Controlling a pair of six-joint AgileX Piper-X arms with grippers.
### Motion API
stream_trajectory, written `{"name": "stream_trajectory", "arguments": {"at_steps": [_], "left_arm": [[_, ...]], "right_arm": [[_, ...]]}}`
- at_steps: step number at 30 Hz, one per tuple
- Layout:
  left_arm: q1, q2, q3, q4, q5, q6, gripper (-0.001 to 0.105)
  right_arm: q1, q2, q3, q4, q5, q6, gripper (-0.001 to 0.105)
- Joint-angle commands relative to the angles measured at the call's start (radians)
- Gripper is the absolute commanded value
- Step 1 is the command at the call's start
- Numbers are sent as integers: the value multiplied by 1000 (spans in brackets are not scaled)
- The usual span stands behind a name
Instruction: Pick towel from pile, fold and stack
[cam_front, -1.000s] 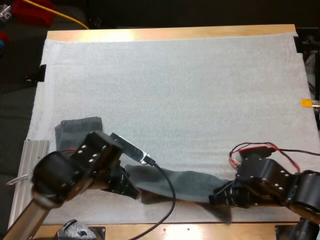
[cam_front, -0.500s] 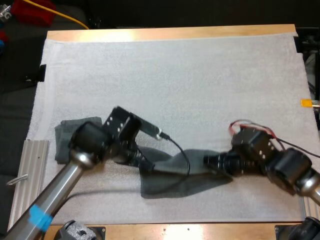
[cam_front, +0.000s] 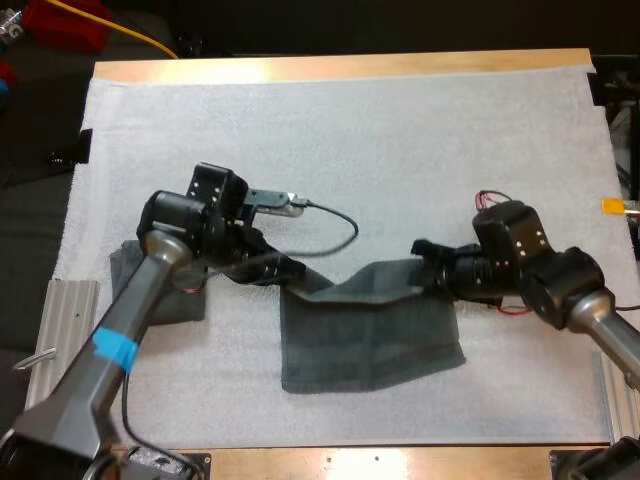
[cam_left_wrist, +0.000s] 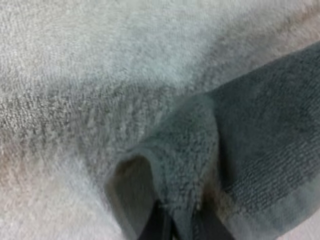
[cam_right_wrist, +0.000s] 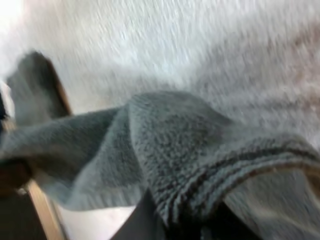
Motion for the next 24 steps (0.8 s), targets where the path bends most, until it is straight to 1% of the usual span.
{"name": "stream_trajectory", "arguments": {"at_steps": [1, 4, 7, 9, 10, 15, 17, 18, 19, 20, 21, 22, 23, 24], "left_arm": [[11, 9, -1, -9, 15, -2, 0], [49, 59, -1, -36, 37, -12, 0], [82, 95, -1, -77, 57, -51, 0], [103, 113, -1, -114, 60, -78, 0], [118, 126, -1, -140, 60, -90, 0], [145, 147, -1, -200, 60, -91, 0], [150, 168, -1, -248, 60, -91, 0], [150, 176, -1, -280, 79, -91, 12], [150, 176, -1, -291, 94, -91, 19], [150, 176, -1, -302, 109, -91, 28], [150, 176, -1, -314, 131, -98, 40], [150, 176, -1, -329, 163, -125, 62], [151, 176, -1, -334, 178, -133, 70], [152, 176, -1, -334, 207, -127, 67]], "right_arm": [[-13, 14, -6, -47, -22, 32, 1], [-28, 60, -6, -99, -29, 78, 1], [-36, 98, -6, -136, -26, 101, 1], [-40, 124, -5, -167, -2, 136, 1], [-47, 139, -2, -196, 27, 166, 1], [-71, 172, 0, -255, 102, 223, 1], [-95, 195, 0, -309, 119, 257, 1], [-98, 211, 0, -343, 119, 295, 6], [-98, 215, 0, -354, 119, 312, 10], [-98, 218, 0, -366, 119, 327, 15], [-98, 221, 0, -385, 116, 328, 23], [-98, 224, 0, -460, 99, 328, 45], [-98, 224, 0, -517, 81, 327, 56], [-98, 224, 0, -647, 28, 311, 67]]}}
